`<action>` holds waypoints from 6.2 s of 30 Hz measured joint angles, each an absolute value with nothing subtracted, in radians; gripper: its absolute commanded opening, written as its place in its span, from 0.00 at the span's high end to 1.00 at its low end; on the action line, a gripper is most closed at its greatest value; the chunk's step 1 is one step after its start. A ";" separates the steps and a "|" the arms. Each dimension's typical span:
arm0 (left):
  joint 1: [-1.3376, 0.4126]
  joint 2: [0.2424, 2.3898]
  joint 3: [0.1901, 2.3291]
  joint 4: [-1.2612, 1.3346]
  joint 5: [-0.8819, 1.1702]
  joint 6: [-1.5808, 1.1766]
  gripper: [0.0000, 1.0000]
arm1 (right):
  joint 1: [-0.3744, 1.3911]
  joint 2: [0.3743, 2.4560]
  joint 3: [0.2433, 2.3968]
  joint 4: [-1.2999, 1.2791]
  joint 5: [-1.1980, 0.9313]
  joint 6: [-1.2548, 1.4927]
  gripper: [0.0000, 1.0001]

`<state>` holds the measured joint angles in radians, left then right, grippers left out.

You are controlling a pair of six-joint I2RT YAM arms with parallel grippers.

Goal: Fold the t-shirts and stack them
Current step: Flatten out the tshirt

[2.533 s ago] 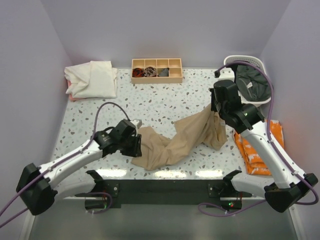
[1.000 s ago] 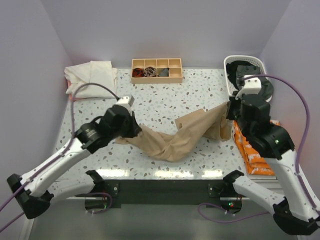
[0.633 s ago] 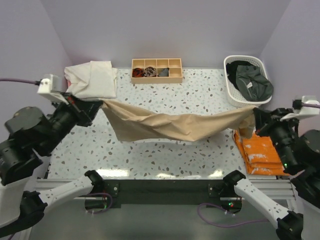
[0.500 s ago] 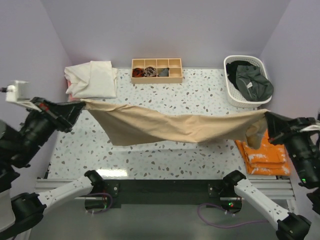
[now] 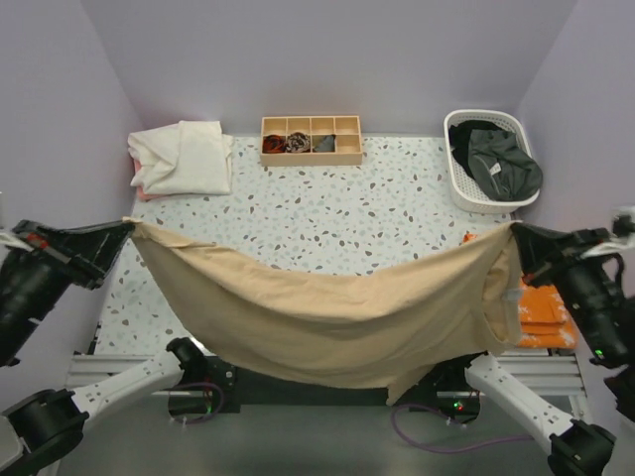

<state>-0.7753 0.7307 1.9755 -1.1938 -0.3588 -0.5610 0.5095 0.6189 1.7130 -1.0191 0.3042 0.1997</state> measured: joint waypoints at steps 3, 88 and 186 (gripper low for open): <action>-0.775 0.748 1.813 -1.182 -0.418 -0.565 1.00 | 0.509 0.658 1.580 -0.970 0.308 0.202 0.99; -0.138 1.349 0.712 -0.465 0.130 -0.527 1.00 | 0.136 1.678 0.983 -0.294 0.182 0.579 0.42; -0.177 1.260 0.821 -0.309 -0.138 -0.671 1.00 | 0.123 1.453 1.174 -0.405 -0.112 0.416 0.97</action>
<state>-0.1772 1.2598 0.8207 -0.3092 -0.1383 -0.6712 0.1230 1.4532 1.1744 -0.4053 -0.1123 0.4156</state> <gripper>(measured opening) 0.018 0.036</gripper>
